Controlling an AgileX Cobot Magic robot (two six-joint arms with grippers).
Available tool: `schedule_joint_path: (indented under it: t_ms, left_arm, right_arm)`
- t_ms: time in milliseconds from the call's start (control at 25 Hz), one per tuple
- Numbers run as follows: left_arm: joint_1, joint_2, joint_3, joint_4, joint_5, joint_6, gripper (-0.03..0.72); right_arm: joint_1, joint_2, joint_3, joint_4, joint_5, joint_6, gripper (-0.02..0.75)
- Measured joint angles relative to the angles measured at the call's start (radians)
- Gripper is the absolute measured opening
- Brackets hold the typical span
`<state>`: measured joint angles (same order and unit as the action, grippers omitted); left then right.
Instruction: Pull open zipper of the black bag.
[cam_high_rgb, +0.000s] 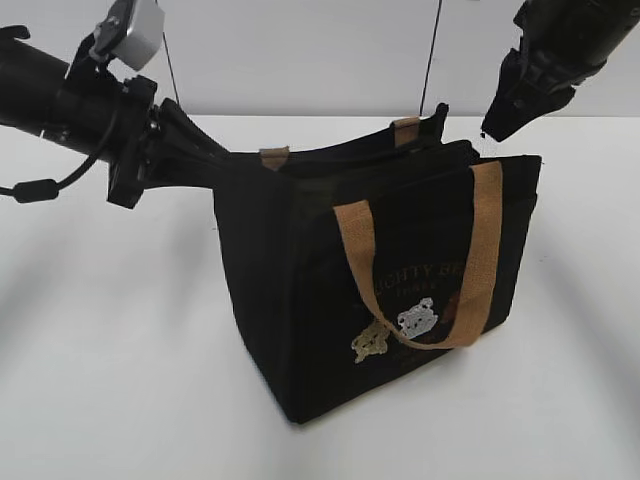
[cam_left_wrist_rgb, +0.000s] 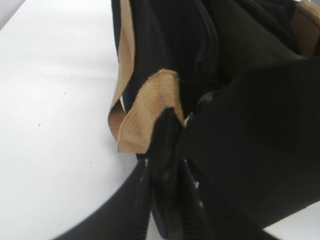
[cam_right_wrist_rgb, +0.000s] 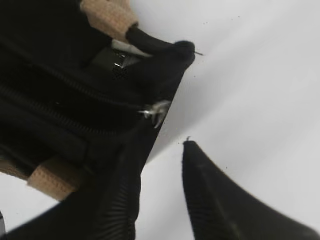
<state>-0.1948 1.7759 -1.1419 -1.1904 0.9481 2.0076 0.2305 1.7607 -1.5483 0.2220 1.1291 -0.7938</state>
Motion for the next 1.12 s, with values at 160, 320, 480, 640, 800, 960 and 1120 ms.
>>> schedule_joint_path:
  t_ms: [160, 320, 480, 640, 800, 960, 1120]
  left_arm:
    - [0.003, -0.038, 0.0, 0.015, -0.037, -0.101, 0.348]
    - [0.005, -0.117, 0.0, 0.023, -0.094, -0.24, 0.512]
    - [0.007, -0.218, 0.001, 0.05, -0.17, -0.426, 0.531]
    - [0.007, -0.321, 0.001, 0.327, -0.313, -0.851, 0.526]
    - [0.007, -0.404, 0.001, 0.773, -0.318, -1.381, 0.512]
    - [0.007, -0.475, 0.001, 1.118, -0.179, -1.796, 0.484]
    - [0.018, -0.532, 0.001, 1.304, 0.02, -1.992, 0.471]
  right_arm:
    - [0.0, -0.007, 0.0, 0.019, -0.008, 0.014, 0.377]
    - [0.0, -0.044, 0.0, 0.021, -0.023, 0.031, 0.433]
    - [0.0, -0.095, 0.0, 0.021, -0.03, 0.033, 0.441]
    - [-0.001, -0.152, 0.0, -0.058, -0.03, 0.073, 0.441]
    - [-0.002, -0.213, 0.0, -0.172, -0.03, 0.23, 0.441]
    - [-0.002, -0.262, 0.0, -0.23, -0.01, 0.378, 0.435]
    - [-0.002, -0.315, 0.0, -0.244, 0.046, 0.469, 0.416]
